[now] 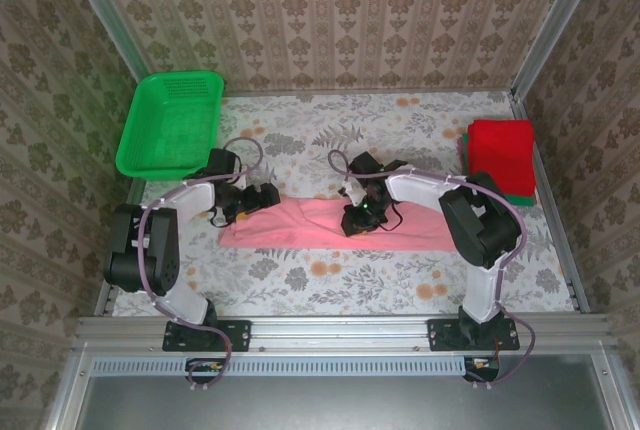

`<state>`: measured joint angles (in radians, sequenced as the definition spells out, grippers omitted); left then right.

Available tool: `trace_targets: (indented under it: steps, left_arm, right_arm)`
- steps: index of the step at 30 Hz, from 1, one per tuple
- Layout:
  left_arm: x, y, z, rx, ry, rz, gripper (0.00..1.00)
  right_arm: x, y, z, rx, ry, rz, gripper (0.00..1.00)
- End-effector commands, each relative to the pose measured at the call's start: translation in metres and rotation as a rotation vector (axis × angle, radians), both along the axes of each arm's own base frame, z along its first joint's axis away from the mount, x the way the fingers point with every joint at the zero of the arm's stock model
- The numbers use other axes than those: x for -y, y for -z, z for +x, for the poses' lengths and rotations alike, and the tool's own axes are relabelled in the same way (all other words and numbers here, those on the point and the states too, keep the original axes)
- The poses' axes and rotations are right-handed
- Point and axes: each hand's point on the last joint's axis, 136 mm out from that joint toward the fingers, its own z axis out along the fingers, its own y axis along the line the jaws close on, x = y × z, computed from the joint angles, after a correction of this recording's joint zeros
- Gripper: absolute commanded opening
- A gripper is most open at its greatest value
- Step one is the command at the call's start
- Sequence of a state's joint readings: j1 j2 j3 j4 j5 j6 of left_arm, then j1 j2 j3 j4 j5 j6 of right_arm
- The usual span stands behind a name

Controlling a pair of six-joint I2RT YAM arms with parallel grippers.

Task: Fold and stack the t-shirts

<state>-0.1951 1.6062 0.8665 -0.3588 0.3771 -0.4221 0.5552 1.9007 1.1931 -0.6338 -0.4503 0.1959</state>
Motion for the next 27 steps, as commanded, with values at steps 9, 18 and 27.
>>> trace_targets:
  steps: [9, 18, 27]
  left_arm:
    - [-0.005, 0.030, 0.033, -0.042, 0.044, 0.047, 1.00]
    - [0.030, 0.032, 0.108, -0.017, 0.264, 0.113, 1.00]
    - [0.112, 0.024, 0.205, 0.079, 0.252, 0.067, 1.00]
  right_arm:
    - [0.013, -0.031, -0.033, -0.013, -0.163, 0.027, 0.20]
    - [0.059, -0.035, 0.023, 0.122, 0.177, -0.065, 0.30]
    - [0.118, -0.057, 0.060, 0.203, 0.467, -0.105, 0.52]
